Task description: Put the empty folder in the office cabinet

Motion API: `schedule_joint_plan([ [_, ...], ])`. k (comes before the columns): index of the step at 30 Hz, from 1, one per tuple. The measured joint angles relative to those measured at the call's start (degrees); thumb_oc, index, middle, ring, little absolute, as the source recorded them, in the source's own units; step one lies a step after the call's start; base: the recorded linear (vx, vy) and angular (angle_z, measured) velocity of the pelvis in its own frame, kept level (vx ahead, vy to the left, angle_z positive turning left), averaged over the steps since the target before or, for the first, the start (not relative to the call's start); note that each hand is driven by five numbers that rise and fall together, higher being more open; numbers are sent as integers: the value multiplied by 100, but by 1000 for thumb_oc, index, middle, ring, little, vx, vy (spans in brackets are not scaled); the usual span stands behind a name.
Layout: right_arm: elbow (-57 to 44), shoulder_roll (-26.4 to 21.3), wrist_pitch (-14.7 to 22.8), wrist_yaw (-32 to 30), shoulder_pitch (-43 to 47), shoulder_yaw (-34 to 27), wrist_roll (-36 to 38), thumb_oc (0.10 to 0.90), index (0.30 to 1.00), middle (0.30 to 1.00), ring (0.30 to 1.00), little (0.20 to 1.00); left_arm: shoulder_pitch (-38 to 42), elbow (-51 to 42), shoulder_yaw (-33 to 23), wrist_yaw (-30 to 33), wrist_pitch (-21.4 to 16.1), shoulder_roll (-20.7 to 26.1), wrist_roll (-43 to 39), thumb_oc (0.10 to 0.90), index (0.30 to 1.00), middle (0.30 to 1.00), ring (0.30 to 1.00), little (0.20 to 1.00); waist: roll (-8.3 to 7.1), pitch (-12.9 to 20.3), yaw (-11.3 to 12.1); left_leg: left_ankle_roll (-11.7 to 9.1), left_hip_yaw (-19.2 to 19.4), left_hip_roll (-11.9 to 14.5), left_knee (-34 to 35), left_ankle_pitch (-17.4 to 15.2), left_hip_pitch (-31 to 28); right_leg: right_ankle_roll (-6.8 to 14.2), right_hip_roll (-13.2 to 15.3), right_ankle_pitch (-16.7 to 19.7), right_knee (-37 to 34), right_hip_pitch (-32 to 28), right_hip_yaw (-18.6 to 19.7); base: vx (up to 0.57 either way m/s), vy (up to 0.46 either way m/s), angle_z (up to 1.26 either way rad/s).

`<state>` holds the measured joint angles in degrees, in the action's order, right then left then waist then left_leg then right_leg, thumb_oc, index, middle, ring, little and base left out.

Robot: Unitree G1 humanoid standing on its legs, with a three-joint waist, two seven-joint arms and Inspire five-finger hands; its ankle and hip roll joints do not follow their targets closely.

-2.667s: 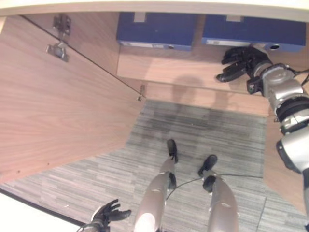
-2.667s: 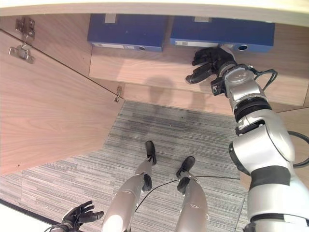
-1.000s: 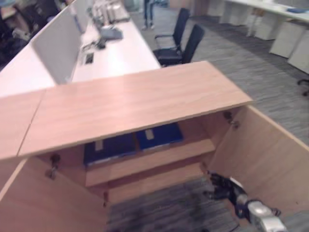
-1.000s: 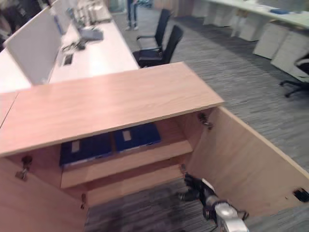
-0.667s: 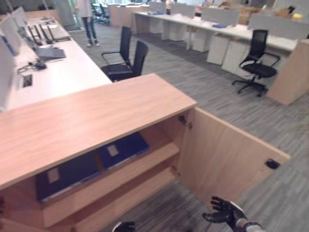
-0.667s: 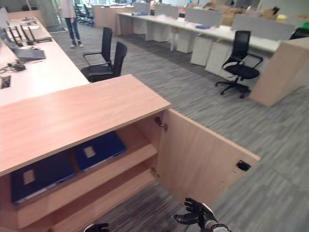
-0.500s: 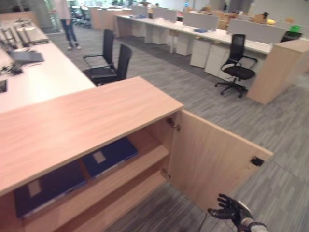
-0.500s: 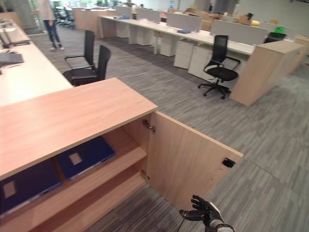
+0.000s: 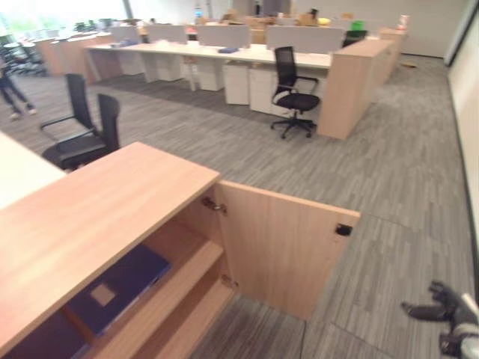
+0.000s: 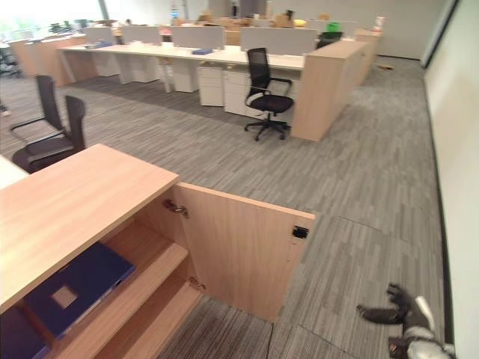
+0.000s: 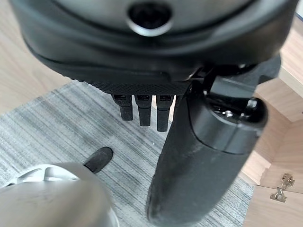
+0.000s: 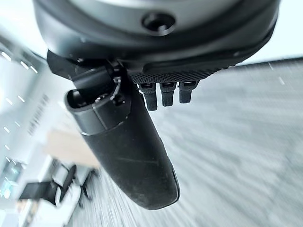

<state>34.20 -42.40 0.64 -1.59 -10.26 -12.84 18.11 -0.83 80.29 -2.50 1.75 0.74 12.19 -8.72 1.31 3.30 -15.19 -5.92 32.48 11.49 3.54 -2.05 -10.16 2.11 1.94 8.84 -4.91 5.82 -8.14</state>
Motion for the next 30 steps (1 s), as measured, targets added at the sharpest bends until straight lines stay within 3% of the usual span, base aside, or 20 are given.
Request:
schedule_joint_plan([
  [1,2,-8,0,5,14,-7,2,800,900,900,900,900,58,-19,13,3,-29,2,3,800,900,900,900,900,-8,-8,-26,-139,-21,7,57,11,14,36,-7,25,2,35,-46,34,2,21],
  [4,-24,-100,34,134,301,67,2,800,900,900,900,900,83,-23,152,-46,-62,-6,9,800,900,900,900,900,-4,-25,-6,-102,107,-122,127,2,6,113,129,78,3,121,-69,3,9,-18],
  [8,-16,-271,36,127,590,80,14,800,900,900,900,900,-57,-21,260,-113,-51,-11,8,800,900,900,900,900,155,-119,-2,-74,121,-205,128,-13,15,208,204,147,2,169,-62,-9,12,-7],
  [12,-46,-304,60,257,766,161,289,800,900,900,900,900,-84,-28,245,-116,-39,-12,7,800,900,900,900,900,268,-165,230,-85,99,-201,106,-4,15,204,185,145,-4,153,-83,0,0,0],
  [23,-685,-345,33,975,1404,1440,863,800,900,900,900,900,-126,5,226,-148,28,-17,6,800,900,900,900,900,245,-180,511,-75,15,-168,106,2,18,177,180,124,-7,77,-215,1,-3,6],
  [30,-688,-345,29,1054,2007,1651,1310,800,900,900,900,900,-192,-14,237,-233,46,-20,-6,800,900,900,900,900,227,-187,650,-105,-22,-160,104,25,19,172,180,116,-6,57,-254,1,0,2],
])
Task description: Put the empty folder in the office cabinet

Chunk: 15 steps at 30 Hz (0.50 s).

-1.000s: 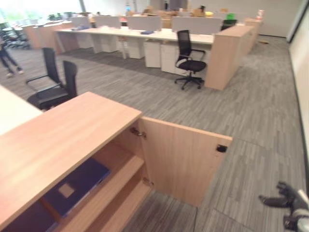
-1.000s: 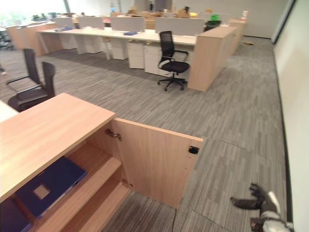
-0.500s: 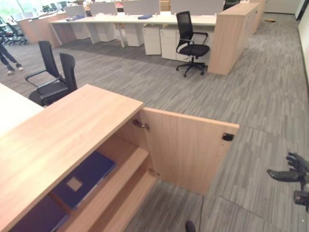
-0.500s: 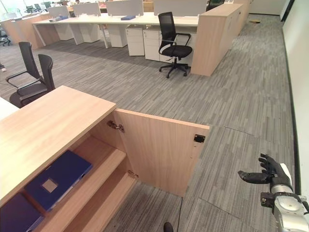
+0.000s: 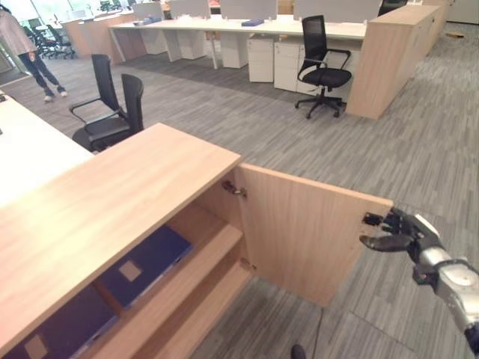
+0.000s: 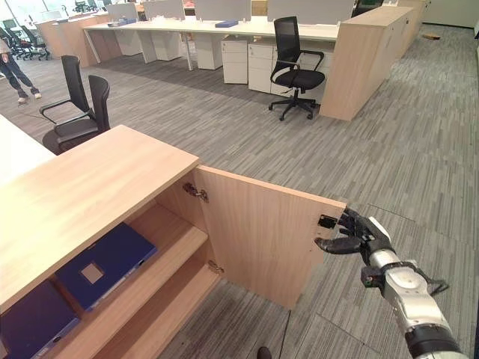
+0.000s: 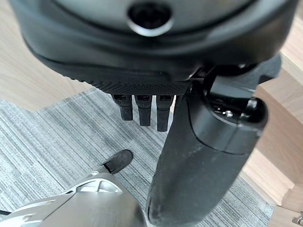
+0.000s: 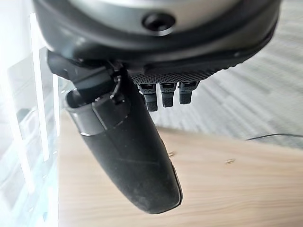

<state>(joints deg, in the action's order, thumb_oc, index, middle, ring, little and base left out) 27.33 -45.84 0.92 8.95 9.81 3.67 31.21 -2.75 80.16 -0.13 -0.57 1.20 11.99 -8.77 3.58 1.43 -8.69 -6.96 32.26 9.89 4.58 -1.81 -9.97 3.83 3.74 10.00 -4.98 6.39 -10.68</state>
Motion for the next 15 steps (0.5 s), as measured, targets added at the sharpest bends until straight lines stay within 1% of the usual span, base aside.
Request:
schedule_joint_plan([
  [5,-14,-2,5,74,260,34,281,800,900,900,900,900,-29,-85,22,-13,-2,-10,-12,800,900,900,900,900,-24,-5,107,-10,-116,5,-1,20,-1,-2,19,-12,-2,-47,-81,5,-5,8],
  [7,-14,-16,4,39,271,37,277,800,900,900,900,900,-61,-150,55,-24,-5,-19,-13,800,900,900,900,900,-28,-8,109,-8,-129,10,0,22,-14,7,23,-29,-15,-81,-104,2,4,10],
  [11,-13,-86,4,-10,386,230,267,800,900,900,900,900,-76,-140,55,-25,0,-32,-17,800,900,900,900,900,-24,-9,86,-6,-130,7,0,20,-15,8,29,-28,-20,-79,-100,0,0,0],
  [15,-1,-103,4,-156,505,348,269,800,900,900,900,900,-54,-155,97,-22,-8,-121,-18,800,900,900,900,900,-3,3,86,35,-148,9,1,10,-4,9,35,-27,-21,-77,-110,0,0,0],
])
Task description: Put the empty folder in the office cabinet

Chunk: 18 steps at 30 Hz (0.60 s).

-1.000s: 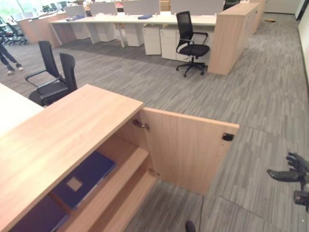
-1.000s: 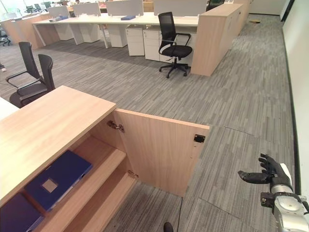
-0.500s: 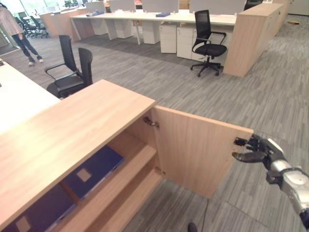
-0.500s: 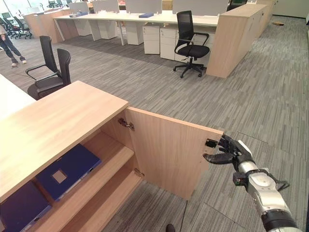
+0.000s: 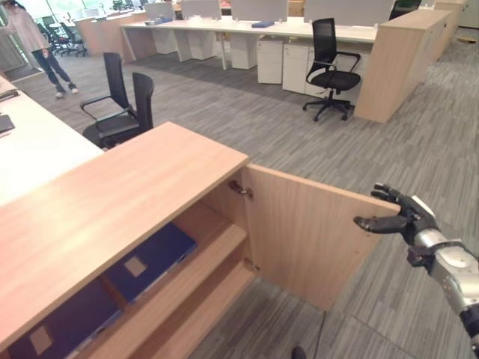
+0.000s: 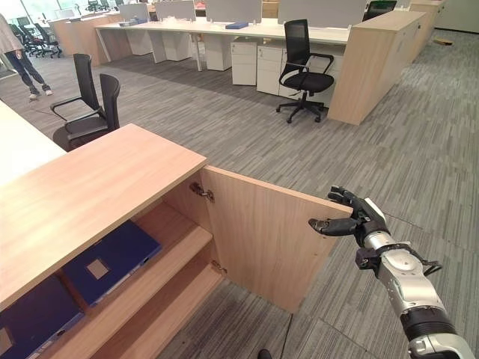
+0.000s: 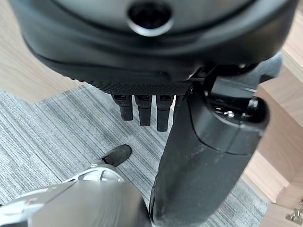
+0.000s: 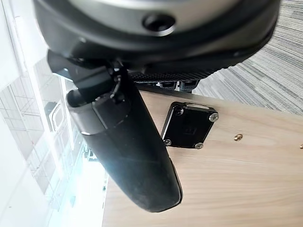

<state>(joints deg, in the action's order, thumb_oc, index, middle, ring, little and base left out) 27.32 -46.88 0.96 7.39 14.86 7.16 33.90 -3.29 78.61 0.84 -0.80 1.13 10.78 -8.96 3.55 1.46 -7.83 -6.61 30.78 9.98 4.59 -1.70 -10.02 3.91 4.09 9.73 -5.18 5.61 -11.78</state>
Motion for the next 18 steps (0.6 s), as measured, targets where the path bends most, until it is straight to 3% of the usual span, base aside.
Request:
schedule_joint_plan([
  [4,-7,-30,-10,-32,110,316,10,800,900,900,900,900,2,-23,-1,-6,-2,-89,-183,800,900,900,900,900,-7,-4,-29,-3,-5,16,3,15,3,-1,15,1,2,3,-3,0,0,0],
  [6,-67,-303,-37,45,186,634,8,800,900,900,900,900,0,-37,-2,-75,3,-103,-200,800,900,900,900,900,-9,-2,-80,-23,-7,32,2,33,0,-1,4,2,4,0,-6,0,0,0],
  [10,-963,-1479,-618,833,457,1980,-189,800,900,900,900,900,-13,-131,1,-211,2,-118,-195,800,900,900,900,900,-56,22,-212,-73,-28,109,25,120,-13,-27,-23,24,-19,-33,-71,-4,1,4],
  [12,-1559,-1959,-875,1652,749,2826,-249,800,900,900,900,900,-14,-237,6,-231,-24,-105,-191,800,900,900,900,900,-157,115,-301,-83,-132,163,27,159,-14,-33,-55,19,-21,-102,-224,-20,8,20],
  [15,-2382,-1992,-1036,2281,972,3526,-221,800,900,900,900,900,-7,-254,66,-247,-38,-93,-180,800,900,900,900,900,-363,229,-282,-105,-197,211,29,160,27,-53,-65,5,-20,-83,-348,-5,2,2],
  [16,-2453,-1838,-1091,2340,974,3611,-222,800,900,900,900,900,-1,-256,74,-243,-39,-88,-169,800,900,900,900,900,-373,263,-275,-104,-248,232,30,158,76,-52,-65,5,-20,-50,-382,-22,10,3],
  [18,-2616,-1318,-1261,2620,975,3968,-121,800,900,900,900,900,10,-267,126,-243,-40,-86,-139,800,900,900,900,900,-435,394,-50,-98,-337,283,33,162,223,-46,-43,2,193,150,-553,-12,7,7],
])
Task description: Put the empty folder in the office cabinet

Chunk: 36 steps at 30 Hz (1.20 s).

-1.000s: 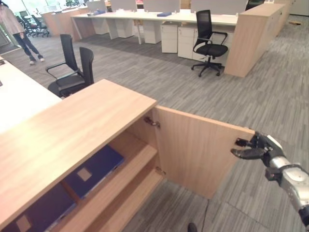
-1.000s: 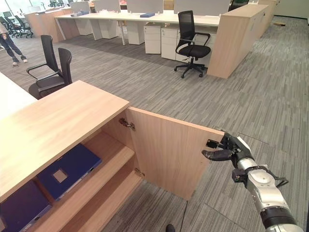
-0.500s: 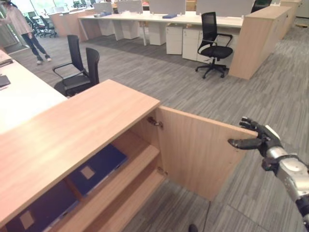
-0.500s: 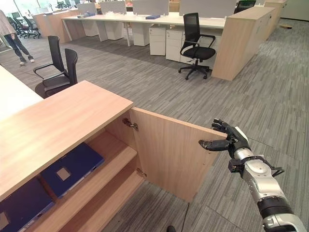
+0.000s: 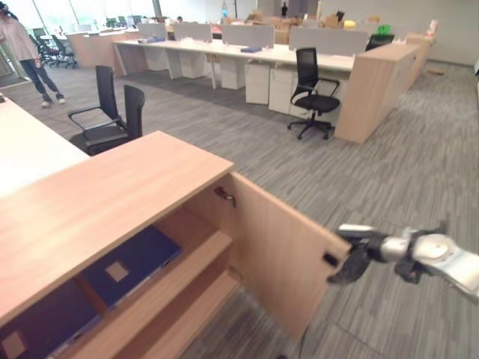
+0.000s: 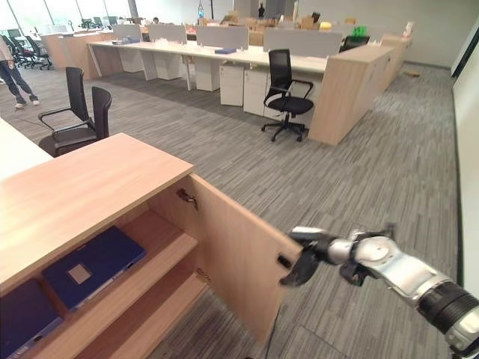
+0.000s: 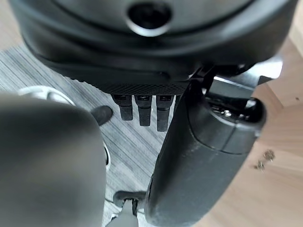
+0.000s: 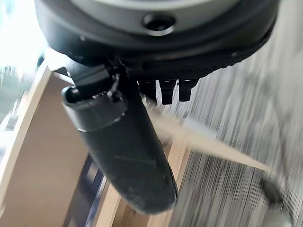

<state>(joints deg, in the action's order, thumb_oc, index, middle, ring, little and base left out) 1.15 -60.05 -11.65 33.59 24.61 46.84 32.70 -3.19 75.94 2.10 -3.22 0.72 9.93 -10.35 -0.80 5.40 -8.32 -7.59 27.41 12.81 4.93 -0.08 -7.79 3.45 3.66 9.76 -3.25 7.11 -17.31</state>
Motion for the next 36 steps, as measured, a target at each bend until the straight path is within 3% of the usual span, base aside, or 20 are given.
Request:
schedule_joint_plan([
  [2,-149,275,-34,258,-1,223,176,800,900,900,900,900,80,-2,6,2,-16,-3,5,800,900,900,900,900,-31,74,110,-3,-64,-7,-1,3,92,-12,15,-37,7,50,-70,2,3,27],
  [6,-551,937,-44,617,-246,418,817,800,900,900,900,900,95,55,-1,34,9,18,52,800,900,900,900,900,110,63,515,-1,-121,6,-3,4,229,-8,-7,-34,-170,5,-129,5,-3,27],
  [10,-481,1367,-94,471,-554,302,933,800,900,900,900,900,-34,58,-1,48,35,96,71,800,900,900,900,900,47,35,557,0,-118,8,-1,3,282,20,30,-52,-207,41,-152,3,-3,7],
  [11,-188,1817,-138,410,-1083,-135,1095,800,900,900,900,900,-38,4,21,81,20,124,63,800,900,900,900,900,103,-19,626,27,-144,134,0,17,334,56,-1,-182,132,167,-214,28,-25,10],
  [12,167,2313,-136,296,-1373,-368,1284,800,900,900,900,900,-72,-72,64,103,2,204,64,800,900,900,900,900,-13,-27,587,18,-133,157,0,36,339,31,53,-355,703,377,-187,19,-17,23],
  [14,452,2751,-230,-30,-1612,-312,1386,800,900,900,900,900,-67,-98,50,153,5,283,59,800,900,900,900,900,-173,-16,563,10,-148,121,-11,-3,366,-11,63,-548,695,498,-221,28,-40,6],
  [15,486,2786,-247,-95,-1610,-301,1410,800,900,900,900,900,-28,-98,44,154,4,271,52,800,900,900,900,900,-133,-39,595,47,-132,135,-25,-32,405,73,6,-596,531,491,-233,30,-61,-37],
  [16,718,2866,-203,-179,-1635,-458,1598,800,900,900,900,900,64,-141,53,196,7,101,31,800,900,900,900,900,120,-250,701,160,-176,470,-77,31,563,-75,-151,-791,1122,602,-293,13,-52,-20],
  [17,796,2936,-200,-304,-1726,-490,1608,800,900,900,900,900,80,-227,61,226,6,161,1,800,900,900,900,900,97,-268,620,165,-267,439,-77,45,618,-123,-14,-1025,1808,643,-197,6,-39,11],
  [18,803,2940,-199,-350,-1808,-479,1609,800,900,900,900,900,52,-239,68,219,0,203,-14,800,900,900,900,900,29,-246,564,171,-288,318,-67,50,664,-40,94,-1405,1849,520,-88,8,-46,48],
  [19,880,2903,-197,-381,-1817,-476,1624,800,900,900,900,900,84,-229,68,245,-20,209,-56,800,900,900,900,900,-27,-248,557,119,-375,338,-46,112,651,-260,38,-1366,1695,450,-139,3,-52,45],
  [22,955,2590,46,-429,-1841,-483,1607,800,900,900,900,900,18,-222,56,247,-105,163,-131,800,900,900,900,900,51,-364,733,225,-611,296,-215,474,679,-262,-140,-1224,1223,113,-393,-23,-111,27],
  [24,1168,2567,164,-513,-1841,-511,1405,800,900,900,900,900,1,-202,47,248,-130,142,-305,800,900,900,900,900,100,-364,814,258,-806,324,-331,502,902,-265,-152,-1220,1243,128,-535,-18,-104,54],
  [25,1502,2607,306,-530,-1858,-511,1173,800,900,900,900,900,96,-217,50,178,-169,143,-472,800,900,900,900,900,107,-425,882,237,-1122,327,-450,470,1142,-255,-117,-1226,1201,119,-755,18,-103,90],
  [29,2533,2979,420,-688,-2041,-734,469,800,900,900,900,900,112,-314,59,54,-304,58,-715,800,900,900,900,900,170,-536,1303,296,-1376,263,-422,381,1301,-293,-27,-1342,1254,47,-1073,22,-84,69],
  [31,3434,3364,509,-866,-2328,-1112,174,800,900,900,900,900,118,-399,119,8,-373,-51,-751,800,900,900,900,900,318,-598,1516,325,-1676,198,-417,377,1384,-307,57,-1448,1226,-154,-1451,15,-63,91],
  [33,4118,3655,550,-1065,-2405,-1391,89,800,900,900,900,900,158,-466,119,7,-415,-119,-758,800,900,900,900,900,353,-711,1581,348,-1806,189,-457,425,1385,-314,99,-1504,1180,-272,-1642,-38,-26,75],
  [34,4546,3768,655,-1217,-2419,-1505,-61,800,900,900,900,900,199,-451,125,28,-451,-179,-827,800,900,900,900,900,521,-741,1660,335,-1835,154,-596,705,1526,-277,110,-1538,1203,-356,-1802,-52,8,94],
  [35,5074,3952,774,-1348,-2420,-1741,-189,800,900,900,900,900,307,-436,237,47,-448,-162,-923,800,900,900,900,900,522,-758,1605,-5,-1842,53,-687,1012,1711,-253,181,-1543,1151,-438,-2061,-31,14,118],
  [36,5467,4089,815,-1502,-2412,-1934,-318,800,900,900,900,900,413,-428,311,63,-453,-150,-957,800,900,900,900,900,481,-772,1605,-47,-1846,-85,-591,1297,1789,-250,292,-1542,1081,-484,-2269,0,17,131],
])
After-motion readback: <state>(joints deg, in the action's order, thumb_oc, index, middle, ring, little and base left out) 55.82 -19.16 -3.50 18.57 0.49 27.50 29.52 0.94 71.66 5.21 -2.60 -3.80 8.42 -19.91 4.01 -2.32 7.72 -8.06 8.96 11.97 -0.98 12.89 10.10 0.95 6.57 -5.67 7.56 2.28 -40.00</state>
